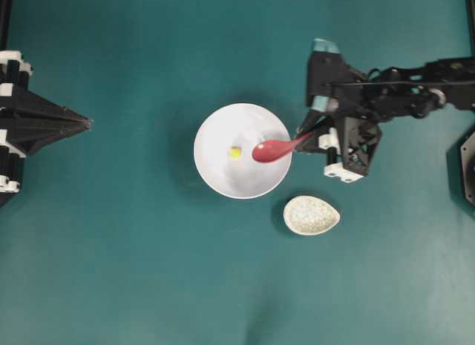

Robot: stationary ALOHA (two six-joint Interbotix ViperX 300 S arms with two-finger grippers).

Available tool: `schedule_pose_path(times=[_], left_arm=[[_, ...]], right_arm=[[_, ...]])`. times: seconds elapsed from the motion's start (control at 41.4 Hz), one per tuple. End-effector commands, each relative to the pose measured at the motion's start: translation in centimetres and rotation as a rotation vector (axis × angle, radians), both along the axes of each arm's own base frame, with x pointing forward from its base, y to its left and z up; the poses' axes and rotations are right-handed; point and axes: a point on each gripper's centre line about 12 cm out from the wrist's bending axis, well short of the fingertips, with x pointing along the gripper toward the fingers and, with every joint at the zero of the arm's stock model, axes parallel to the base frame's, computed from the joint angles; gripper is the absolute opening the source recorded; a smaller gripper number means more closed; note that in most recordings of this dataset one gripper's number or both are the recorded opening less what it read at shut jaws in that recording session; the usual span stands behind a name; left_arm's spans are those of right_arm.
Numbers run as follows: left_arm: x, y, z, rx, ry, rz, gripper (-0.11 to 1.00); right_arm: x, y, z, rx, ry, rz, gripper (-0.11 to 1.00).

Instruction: Scoop the yellow hexagonal prism block from the bowl with a spoon using the right arm.

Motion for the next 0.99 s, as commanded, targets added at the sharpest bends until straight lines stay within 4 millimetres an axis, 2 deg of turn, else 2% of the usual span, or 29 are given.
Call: schedule_pose_path(times=[0.0,0.29,0.484,0.967], left_arm=[[0.2,0.0,0.9,0.003,-0.021,0.001,-0.01],[0.2,0.0,0.9,0.002,-0.020,0.002,0.00],[0.2,0.0,0.8,0.003,-0.015,0.002,0.00],[0.2,0.0,0.9,0.005,-0.017,0.001,-0.01]], right_arm=[[1.1,-0.2,1.1,0.007,0.004,0.014,0.24],[2.6,-0.7,0.7,0.006,0.130,0.038,0.24],[2.9,-1.1,0.5,-0.008,0.211,0.030,0.24],[3.3,-0.6,0.3,-0.009,0.224,0.042,0.24]])
